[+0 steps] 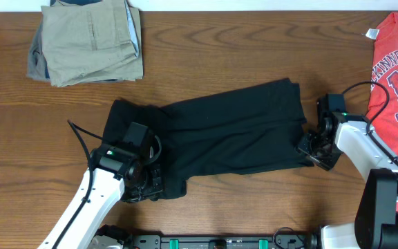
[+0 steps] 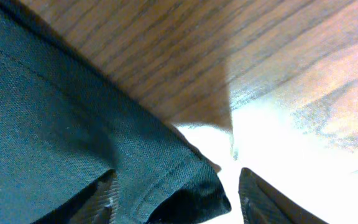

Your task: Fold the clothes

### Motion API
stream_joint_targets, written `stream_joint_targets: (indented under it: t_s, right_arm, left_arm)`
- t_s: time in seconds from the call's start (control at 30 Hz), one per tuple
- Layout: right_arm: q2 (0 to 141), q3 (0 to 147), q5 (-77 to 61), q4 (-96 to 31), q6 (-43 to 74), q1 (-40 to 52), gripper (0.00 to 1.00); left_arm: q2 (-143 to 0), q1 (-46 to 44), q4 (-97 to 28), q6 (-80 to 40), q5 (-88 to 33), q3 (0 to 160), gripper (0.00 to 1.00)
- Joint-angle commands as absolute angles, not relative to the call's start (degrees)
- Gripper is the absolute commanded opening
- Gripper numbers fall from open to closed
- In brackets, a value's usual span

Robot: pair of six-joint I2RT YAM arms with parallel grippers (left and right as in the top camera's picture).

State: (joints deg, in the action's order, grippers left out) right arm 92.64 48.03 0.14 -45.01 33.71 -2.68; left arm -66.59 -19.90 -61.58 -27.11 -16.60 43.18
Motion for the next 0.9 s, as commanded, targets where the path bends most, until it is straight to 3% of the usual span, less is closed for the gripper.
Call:
stream_joint_targets:
  t_s: [0.0,0.17,0.27,0.6,0.87]
  right_arm:
    - [92.9,45.6,-2.7,-43.1,33.8,-3.0,0.56]
    - [92.9,42.5,-5.5,-39.0,33.8,-3.0,0.58]
    - [92.9,42.3,-5.5,-39.2,33.8,-3.0,0.53]
    - [92.9,42.6,-5.5,-41.4,34.9,-3.3,0.01]
    - [92.1,46.7,-5.3,-49.7,34.9,-4.6,0.01]
  left_arm:
    - [-66.1,-19.6,-61.6,-26.6,-16.9,44.1,0.06]
    - [-66.1,-19.6,-61.5,-26.6,-16.9,44.1,0.07]
    - [-66.1,-19.6,-61.5,-26.6,-16.9,44.1,0.06]
    - [-66.1,-19.6,-61.7,-26.6,-17.7,44.1,0.06]
    - [-65.5,-19.6,-66.7,-25.2,-20.1,44.3,0.06]
